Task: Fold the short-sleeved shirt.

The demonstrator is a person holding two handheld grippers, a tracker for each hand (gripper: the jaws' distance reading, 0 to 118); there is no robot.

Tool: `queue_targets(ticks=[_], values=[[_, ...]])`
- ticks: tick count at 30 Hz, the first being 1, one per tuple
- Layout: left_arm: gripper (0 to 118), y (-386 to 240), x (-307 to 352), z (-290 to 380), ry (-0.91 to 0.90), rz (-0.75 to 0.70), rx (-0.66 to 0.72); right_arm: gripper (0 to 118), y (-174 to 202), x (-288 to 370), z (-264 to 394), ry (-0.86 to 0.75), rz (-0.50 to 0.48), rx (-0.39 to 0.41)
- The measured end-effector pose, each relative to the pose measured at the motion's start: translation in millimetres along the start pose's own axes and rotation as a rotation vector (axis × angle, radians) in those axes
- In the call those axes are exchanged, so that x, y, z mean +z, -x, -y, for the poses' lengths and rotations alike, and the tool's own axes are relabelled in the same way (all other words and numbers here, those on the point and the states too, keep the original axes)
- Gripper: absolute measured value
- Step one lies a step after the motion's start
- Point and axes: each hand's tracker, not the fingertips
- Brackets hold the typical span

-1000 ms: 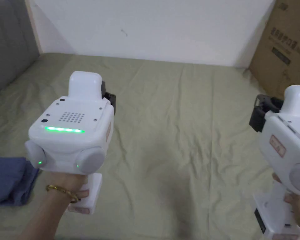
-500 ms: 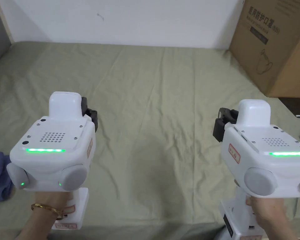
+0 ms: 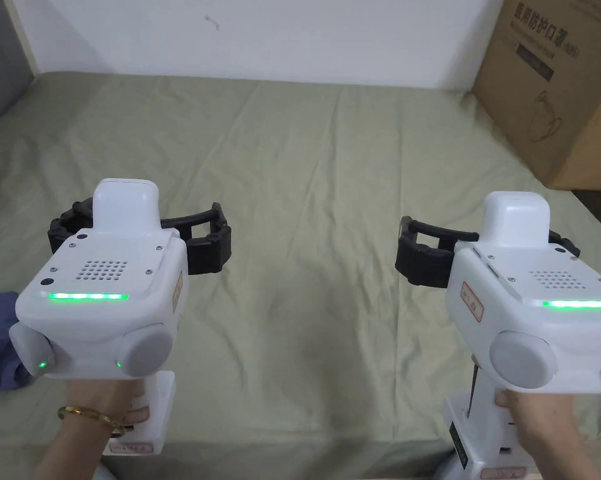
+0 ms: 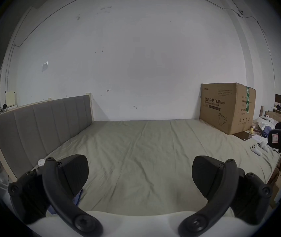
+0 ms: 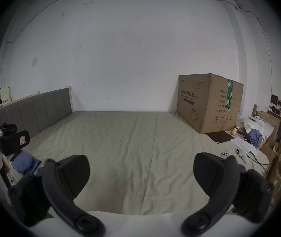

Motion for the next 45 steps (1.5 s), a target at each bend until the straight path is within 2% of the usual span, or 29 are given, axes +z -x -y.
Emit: queue_targets(ticks=[6,45], values=[[118,0.5,1.2,0.5,0.001,-0.004,0.002,118,-0.8,-0.5,-0.2,-0.001,-0.004,-0.019],[118,-4.4,3.3,2.4,0.007,-0.003,-0.028,118,6.0,2.2,-1.4,-0.007,-0.019,-0.022]])
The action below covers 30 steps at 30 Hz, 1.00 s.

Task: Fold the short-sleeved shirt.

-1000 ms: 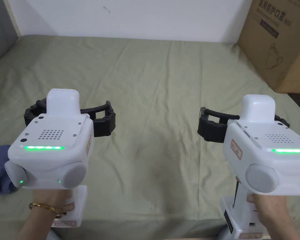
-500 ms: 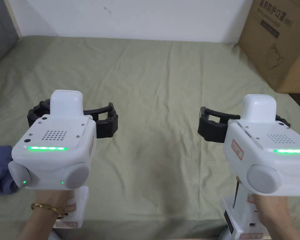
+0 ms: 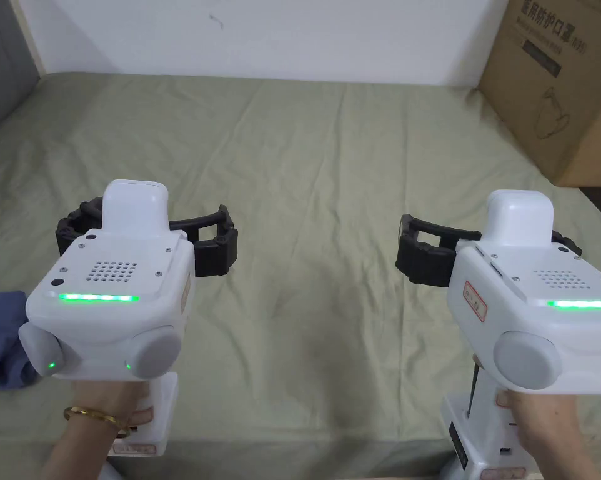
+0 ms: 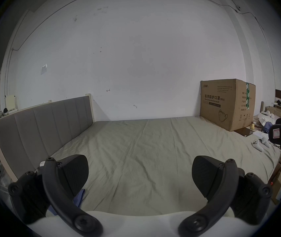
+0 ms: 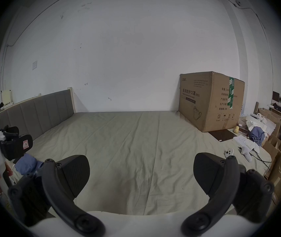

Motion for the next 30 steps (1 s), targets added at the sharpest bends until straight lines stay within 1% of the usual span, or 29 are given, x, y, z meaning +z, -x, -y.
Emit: queue_targets(ticks=[27,29,30], values=[[118,-1.0,-0.5,0.4,-0.003,0.002,-0.012,118,-0.4,-2.0,1.4,0.006,0.004,0.003],[118,-0.4,0.2,0.1,-0.004,0.001,-0.005,118,1.3,-1.3,-0.7,0.027,0.004,-0.001],[118,0.0,0.7,0.0,-0.003,-0.001,0.001,118,1.5,-1.8,-3.5,0.064,0.007,-0.015]])
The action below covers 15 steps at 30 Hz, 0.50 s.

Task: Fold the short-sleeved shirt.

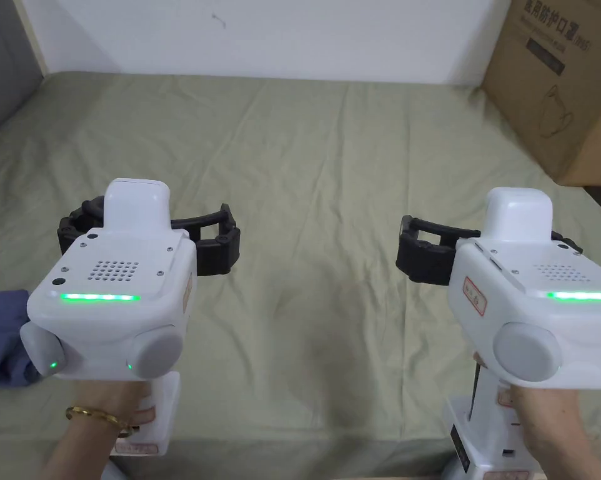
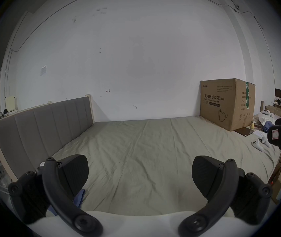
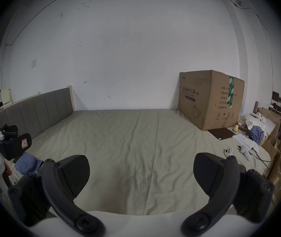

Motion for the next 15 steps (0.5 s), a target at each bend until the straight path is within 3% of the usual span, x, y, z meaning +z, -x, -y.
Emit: queue_targets(ticks=[4,6,8,11,13,14,15], values=[[118,2,5,3,0.02,0.018,0.042,118,7,-3,-23,0.306,0.06,-0.095],[118,2,8,10,0.049,0.032,0.093,118,4,-3,-24,0.338,0.009,-0.109],[118,1,10,22,0.089,0.036,0.12,118,12,2,-21,0.372,0.042,-0.11],[118,-2,14,40,0.139,0.029,0.127,118,24,-4,-9,0.503,0.164,0.009],[118,-5,16,50,0.167,0.031,0.122,118,39,-8,3,0.59,0.219,0.148],[118,-6,17,53,0.175,0.03,0.118,118,41,-6,11,0.584,0.215,0.178],[118,-6,18,56,0.184,0.029,0.116,118,41,-2,18,0.506,0.172,0.129]])
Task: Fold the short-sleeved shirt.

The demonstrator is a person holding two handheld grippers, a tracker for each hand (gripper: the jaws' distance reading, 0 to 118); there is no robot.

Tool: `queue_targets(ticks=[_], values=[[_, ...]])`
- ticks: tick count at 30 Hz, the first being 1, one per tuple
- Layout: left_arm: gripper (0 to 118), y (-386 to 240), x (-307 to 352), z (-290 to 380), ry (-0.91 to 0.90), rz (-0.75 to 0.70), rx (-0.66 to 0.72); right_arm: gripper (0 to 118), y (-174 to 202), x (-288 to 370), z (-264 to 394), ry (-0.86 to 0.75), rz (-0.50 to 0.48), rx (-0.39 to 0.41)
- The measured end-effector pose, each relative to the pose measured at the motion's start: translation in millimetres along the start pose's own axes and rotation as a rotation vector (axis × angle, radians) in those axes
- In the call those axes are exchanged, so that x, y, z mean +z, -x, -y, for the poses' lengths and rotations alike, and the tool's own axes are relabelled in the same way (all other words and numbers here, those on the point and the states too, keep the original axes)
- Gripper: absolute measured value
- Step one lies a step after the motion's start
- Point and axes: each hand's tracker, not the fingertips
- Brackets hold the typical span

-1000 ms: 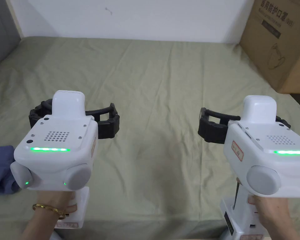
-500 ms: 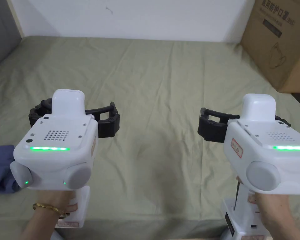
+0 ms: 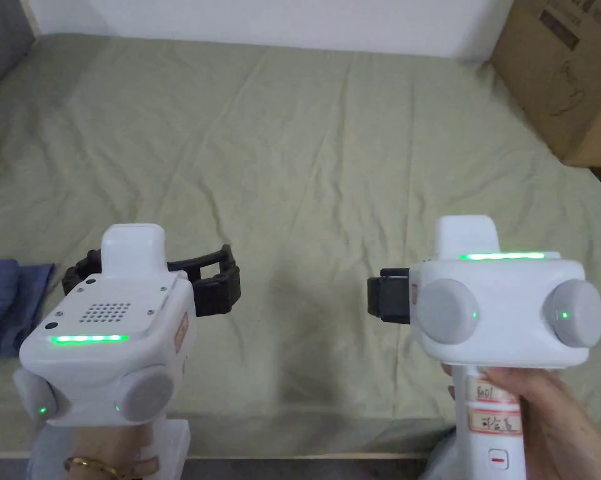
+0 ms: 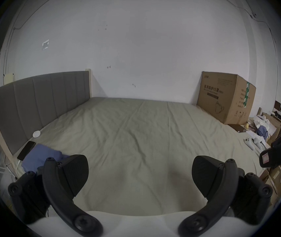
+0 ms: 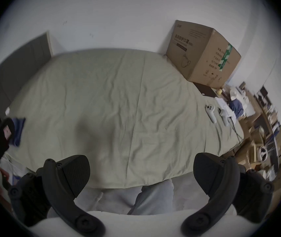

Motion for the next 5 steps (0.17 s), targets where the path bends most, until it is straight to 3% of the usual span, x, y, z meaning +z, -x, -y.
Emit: queue_targets(ticks=[2,3,5], values=[[118,1,-1,4,0.012,-0.001,0.001,118,-5,3,11,-0.076,-0.062,-0.136],[118,2,-2,5,0.019,-0.001,0.001,118,-6,3,9,0.006,-0.066,-0.169],[118,4,-5,7,0.027,-0.008,0.003,118,-20,-1,3,0.029,-0.236,-0.267]])
